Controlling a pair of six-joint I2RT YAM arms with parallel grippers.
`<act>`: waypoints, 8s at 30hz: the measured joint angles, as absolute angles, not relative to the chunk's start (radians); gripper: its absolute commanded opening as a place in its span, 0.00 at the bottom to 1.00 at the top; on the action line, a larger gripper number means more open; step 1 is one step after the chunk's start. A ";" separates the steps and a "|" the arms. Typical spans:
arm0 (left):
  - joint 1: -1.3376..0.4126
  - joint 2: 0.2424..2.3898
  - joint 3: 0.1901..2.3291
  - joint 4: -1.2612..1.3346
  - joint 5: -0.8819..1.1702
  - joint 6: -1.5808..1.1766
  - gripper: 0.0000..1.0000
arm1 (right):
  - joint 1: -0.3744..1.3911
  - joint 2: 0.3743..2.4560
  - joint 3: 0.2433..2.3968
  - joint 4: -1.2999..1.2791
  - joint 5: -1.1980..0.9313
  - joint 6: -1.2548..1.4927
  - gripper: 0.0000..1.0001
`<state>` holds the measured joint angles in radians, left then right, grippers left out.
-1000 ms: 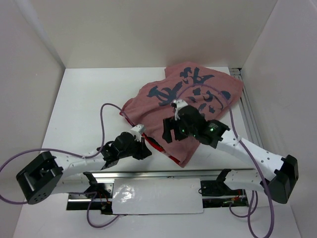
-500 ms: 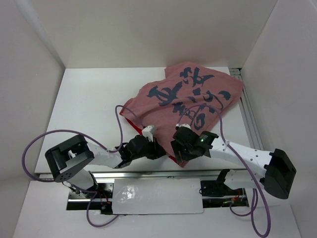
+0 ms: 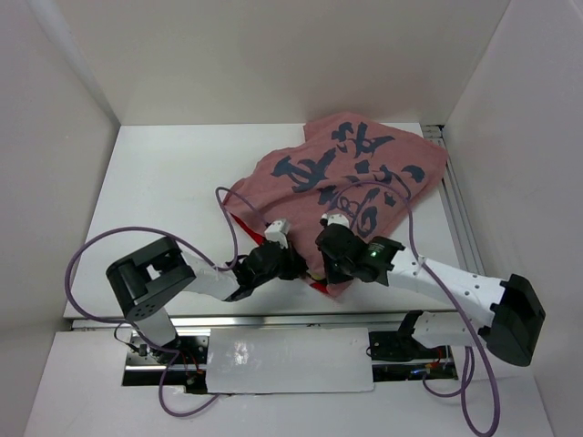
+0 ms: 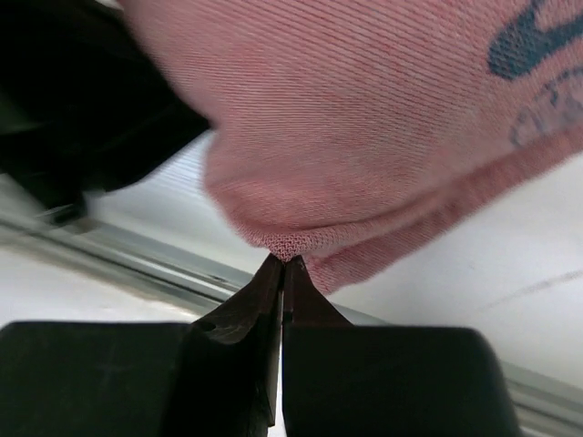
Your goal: Put the pillow into the pillowcase
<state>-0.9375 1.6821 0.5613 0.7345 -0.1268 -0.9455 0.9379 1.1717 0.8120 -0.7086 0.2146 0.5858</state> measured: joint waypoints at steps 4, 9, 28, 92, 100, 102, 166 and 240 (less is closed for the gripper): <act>-0.938 1.707 0.595 0.743 -0.227 -0.988 0.00 | 0.938 1.119 0.849 -0.648 0.161 0.575 0.00; -0.937 1.771 0.713 0.784 -0.392 -1.022 0.00 | 0.929 1.087 0.894 -0.558 0.068 0.552 0.00; -0.854 1.685 0.663 0.704 -0.239 -0.962 0.45 | 0.867 1.089 0.962 -0.540 -0.015 0.514 0.00; -0.060 1.810 1.414 -0.181 -0.076 -0.627 0.36 | 0.547 1.439 1.009 -0.508 -0.035 0.285 0.94; 0.117 1.806 1.599 -0.321 -0.011 -0.552 0.54 | 0.520 1.468 1.029 -0.459 -0.027 0.278 0.95; 0.173 1.814 1.594 -0.351 0.014 -0.553 0.54 | 0.485 1.468 1.032 -0.444 -0.032 0.285 0.95; 0.051 1.531 0.741 -0.101 -0.067 -0.638 0.33 | -0.101 1.279 0.910 -0.414 -0.008 0.495 1.00; 0.060 1.048 1.555 -0.455 -0.144 -0.566 0.00 | -0.092 1.271 1.367 -0.216 0.282 0.432 0.00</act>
<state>0.0601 1.0481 1.5547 -0.4549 -0.1440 -0.5659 -0.0921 1.2713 1.3670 -0.2157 0.2825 0.4324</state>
